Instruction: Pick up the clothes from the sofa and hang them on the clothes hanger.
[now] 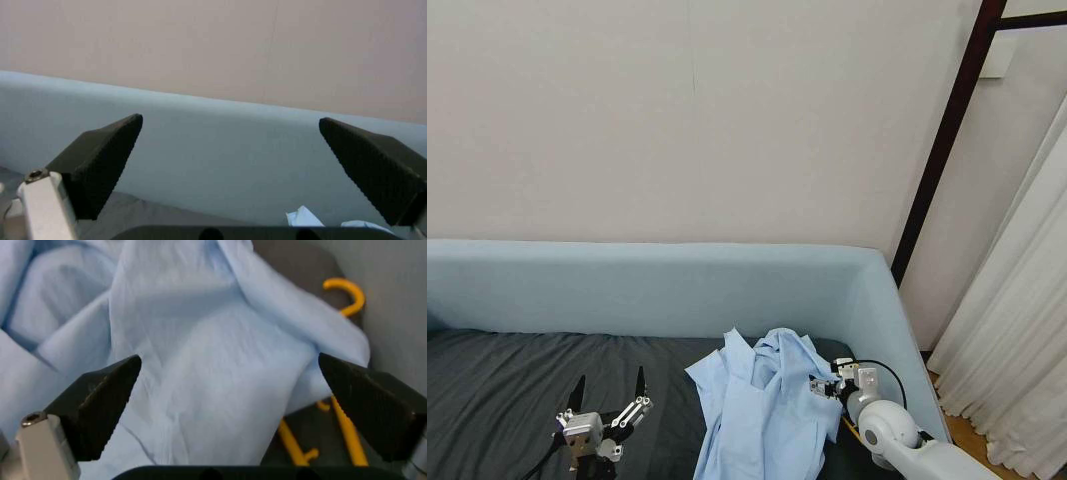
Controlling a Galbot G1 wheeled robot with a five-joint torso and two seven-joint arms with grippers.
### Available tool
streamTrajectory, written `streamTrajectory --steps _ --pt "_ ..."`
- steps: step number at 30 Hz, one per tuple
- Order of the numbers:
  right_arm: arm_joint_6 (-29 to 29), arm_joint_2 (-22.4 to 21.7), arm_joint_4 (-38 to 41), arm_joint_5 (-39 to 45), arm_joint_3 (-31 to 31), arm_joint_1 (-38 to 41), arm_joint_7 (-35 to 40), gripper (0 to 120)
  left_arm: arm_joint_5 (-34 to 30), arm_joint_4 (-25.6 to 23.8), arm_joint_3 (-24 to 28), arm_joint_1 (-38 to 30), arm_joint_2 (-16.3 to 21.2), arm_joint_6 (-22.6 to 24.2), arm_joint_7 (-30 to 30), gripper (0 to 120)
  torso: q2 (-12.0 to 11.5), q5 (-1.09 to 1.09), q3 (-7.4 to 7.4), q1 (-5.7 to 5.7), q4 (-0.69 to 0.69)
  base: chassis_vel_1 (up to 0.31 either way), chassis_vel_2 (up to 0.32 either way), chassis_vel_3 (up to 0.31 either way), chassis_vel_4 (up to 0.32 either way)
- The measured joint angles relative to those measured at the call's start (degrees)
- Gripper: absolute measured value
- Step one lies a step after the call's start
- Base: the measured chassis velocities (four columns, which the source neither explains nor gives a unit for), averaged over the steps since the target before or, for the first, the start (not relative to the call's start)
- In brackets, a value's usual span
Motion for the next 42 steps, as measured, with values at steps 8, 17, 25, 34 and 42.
streamTrajectory --steps 8,17,25,34,42 --pt "-1.13 3.39 -3.96 -0.12 1.58 -1.12 0.5 75 0.0 0.42 -0.01 -0.08 0.1 -0.23 -0.02 100 0.0 0.0 0.0 0.0 0.02 0.0 0.0 0.0 0.0" --pt "-1.95 3.75 -5.24 -1.93 2.73 -2.49 0.83 43 0.0 0.53 -0.05 0.05 0.22 -0.46 -0.09 100 0.0 0.0 0.0 0.0 0.02 0.0 0.0 0.0 0.0" --pt "-1.15 3.64 -4.48 -3.51 3.4 -3.61 0.84 45 0.14 0.72 0.28 -0.05 0.05 -0.46 -0.11 100 0.0 0.0 0.0 0.0 0.02 0.0 0.0 0.0 0.0" --pt "-1.9 3.36 -4.42 -4.73 5.42 -4.53 2.68 65 0.33 0.74 0.31 -0.02 -0.01 -0.49 -0.11 100 0.0 -0.01 0.0 0.0 0.01 0.0 0.0 0.0 0.0" --pt "-1.77 4.74 -5.63 -3.53 5.59 -4.68 2.15 48 0.54 0.73 0.44 -0.02 -0.1 -0.51 -0.11 100 0.0 0.0 0.0 0.0 0.02 0.0 0.0 0.0 0.0"
